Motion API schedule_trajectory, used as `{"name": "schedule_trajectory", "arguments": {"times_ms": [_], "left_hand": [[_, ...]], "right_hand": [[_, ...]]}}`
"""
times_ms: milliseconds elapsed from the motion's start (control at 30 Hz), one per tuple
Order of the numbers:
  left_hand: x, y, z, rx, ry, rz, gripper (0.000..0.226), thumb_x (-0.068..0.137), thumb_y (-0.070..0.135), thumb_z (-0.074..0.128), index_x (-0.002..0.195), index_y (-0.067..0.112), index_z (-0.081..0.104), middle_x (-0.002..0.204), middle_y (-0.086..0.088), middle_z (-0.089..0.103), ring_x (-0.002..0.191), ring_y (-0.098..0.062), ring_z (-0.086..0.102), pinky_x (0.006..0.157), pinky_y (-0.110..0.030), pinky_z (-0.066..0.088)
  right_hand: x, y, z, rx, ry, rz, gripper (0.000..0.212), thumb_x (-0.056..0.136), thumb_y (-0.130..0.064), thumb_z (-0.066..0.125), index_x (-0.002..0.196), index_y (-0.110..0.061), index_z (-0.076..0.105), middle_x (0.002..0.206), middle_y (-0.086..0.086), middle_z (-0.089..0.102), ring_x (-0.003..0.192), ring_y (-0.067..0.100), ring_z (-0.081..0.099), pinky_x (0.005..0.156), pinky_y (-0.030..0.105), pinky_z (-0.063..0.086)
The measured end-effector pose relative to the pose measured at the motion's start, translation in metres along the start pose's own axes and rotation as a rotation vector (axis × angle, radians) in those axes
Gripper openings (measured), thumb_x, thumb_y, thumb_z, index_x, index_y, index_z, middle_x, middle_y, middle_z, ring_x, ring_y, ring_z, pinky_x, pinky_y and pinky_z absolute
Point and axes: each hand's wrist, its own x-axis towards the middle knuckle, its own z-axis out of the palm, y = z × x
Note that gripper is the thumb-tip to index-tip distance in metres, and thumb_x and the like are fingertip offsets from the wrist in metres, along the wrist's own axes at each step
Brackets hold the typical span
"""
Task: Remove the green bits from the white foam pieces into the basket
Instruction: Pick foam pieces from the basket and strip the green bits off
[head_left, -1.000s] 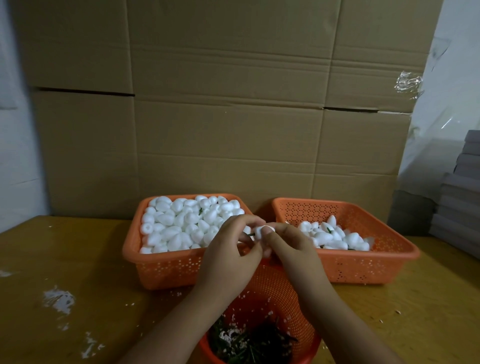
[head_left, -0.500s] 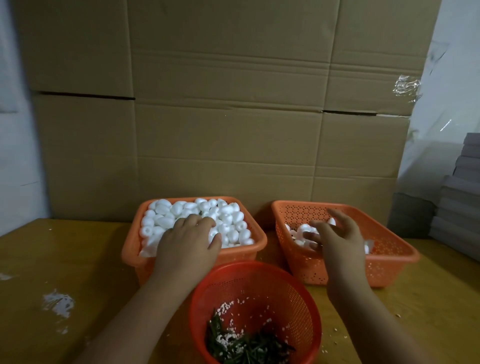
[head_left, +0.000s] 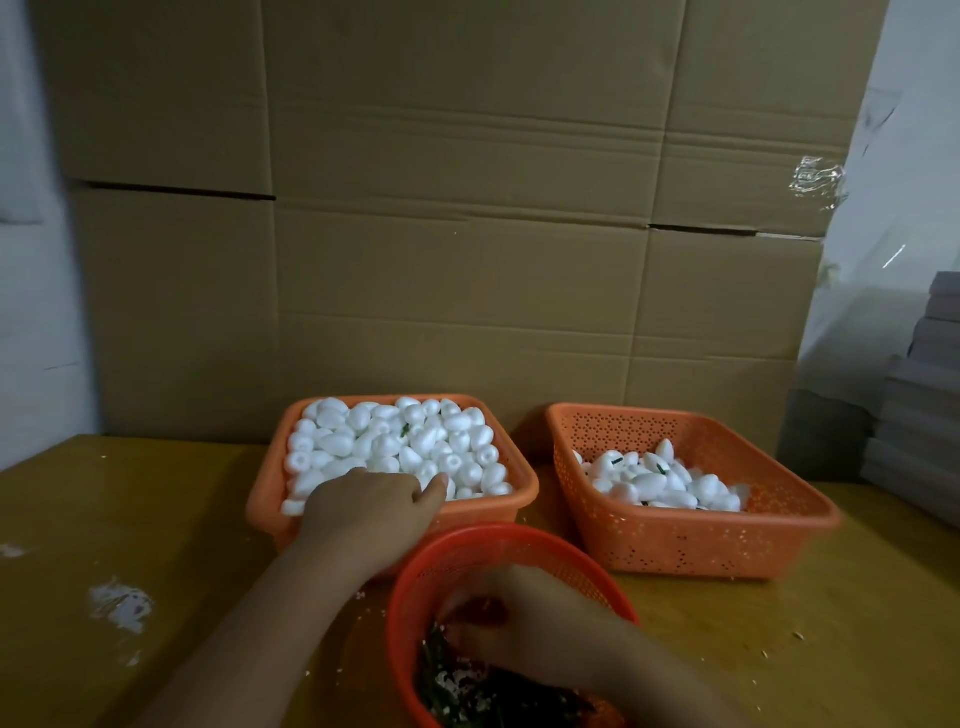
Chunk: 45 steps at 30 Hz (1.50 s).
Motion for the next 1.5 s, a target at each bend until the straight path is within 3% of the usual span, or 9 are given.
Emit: {"name": "schedule_trajectory", "arguments": {"times_ms": [233,367,533,700,900,1067,1267,1400,1500], "left_hand": [[0.005,-0.002,0.004,-0.048,-0.037,0.001,0.054,0.102,0.050,0.012,0.118,0.032,0.061,0.109,0.009,0.067,0.096,-0.009,0.056,0.075,-0.031,0.042],[0.005,-0.001,0.003,-0.062,-0.105,0.043,0.045,0.102,0.051,0.012,0.133,0.043,0.044,0.125,0.010,0.061,0.108,-0.013,0.057,0.090,-0.039,0.048],[0.008,-0.005,0.008,-0.139,-0.122,0.014,0.053,0.098,0.058,0.010,0.121,0.040,0.055,0.111,0.010,0.067,0.097,-0.009,0.058,0.077,-0.031,0.042],[0.008,-0.003,0.009,-0.141,-0.089,-0.005,0.054,0.097,0.062,0.011,0.116,0.040,0.057,0.106,0.006,0.067,0.098,-0.012,0.058,0.079,-0.033,0.043],[0.007,-0.009,0.007,0.046,-0.100,0.137,0.032,0.100,0.052,0.018,0.127,0.047,0.035,0.114,0.005,0.060,0.107,-0.018,0.052,0.088,-0.042,0.047],[0.007,-0.008,0.006,0.203,-0.036,0.236,0.044,0.100,0.039,0.034,0.142,0.032,0.021,0.124,-0.001,0.052,0.112,-0.022,0.051,0.085,-0.040,0.049],[0.005,0.000,0.005,-0.096,0.134,-0.027,0.037,0.098,0.050,0.028,0.110,0.026,0.055,0.105,0.008,0.053,0.094,-0.010,0.049,0.067,-0.030,0.032],[-0.002,0.011,-0.002,-0.304,0.339,-0.109,0.030,0.094,0.048,0.043,0.084,0.020,0.048,0.095,0.008,0.053,0.092,-0.013,0.050,0.068,-0.031,0.036],[-0.003,0.027,-0.012,-0.837,0.355,-0.047,0.019,0.097,0.031,0.048,0.088,0.016,0.055,0.085,0.010,0.057,0.086,-0.011,0.056,0.071,-0.030,0.043]], "right_hand": [[0.001,0.000,0.001,0.024,-0.018,-0.019,0.018,0.085,-0.024,0.066,0.102,-0.023,0.072,0.110,-0.013,0.069,0.103,-0.001,0.061,0.097,0.027,0.047],[0.001,0.001,0.003,0.022,-0.026,-0.029,0.020,0.085,-0.022,0.067,0.104,-0.022,0.072,0.112,-0.013,0.069,0.104,-0.002,0.060,0.098,0.025,0.046],[0.001,0.001,0.002,0.012,-0.027,-0.034,0.020,0.086,-0.023,0.066,0.106,-0.023,0.071,0.113,-0.013,0.068,0.105,-0.004,0.059,0.097,0.019,0.045],[0.001,0.002,0.005,0.012,-0.017,-0.051,0.020,0.087,-0.022,0.066,0.106,-0.021,0.071,0.114,-0.012,0.068,0.106,-0.002,0.059,0.095,0.015,0.044],[0.001,0.001,0.006,0.007,-0.016,-0.046,0.019,0.086,-0.023,0.066,0.105,-0.024,0.071,0.114,-0.015,0.067,0.106,-0.004,0.058,0.096,0.016,0.044],[0.000,0.000,0.004,-0.005,-0.021,-0.052,0.019,0.087,-0.024,0.065,0.105,-0.025,0.071,0.114,-0.015,0.067,0.106,-0.003,0.058,0.096,0.019,0.045],[0.000,-0.002,0.004,-0.018,-0.028,-0.046,0.020,0.088,-0.026,0.064,0.106,-0.027,0.070,0.115,-0.016,0.066,0.106,-0.004,0.057,0.097,0.020,0.045],[0.000,-0.003,0.003,-0.024,-0.028,-0.036,0.021,0.088,-0.027,0.064,0.107,-0.029,0.069,0.116,-0.017,0.066,0.107,-0.005,0.056,0.095,0.016,0.044],[0.000,-0.005,0.003,-0.054,-0.035,-0.041,0.022,0.087,-0.027,0.064,0.108,-0.029,0.069,0.117,-0.017,0.065,0.107,-0.004,0.057,0.096,0.018,0.045]]}}
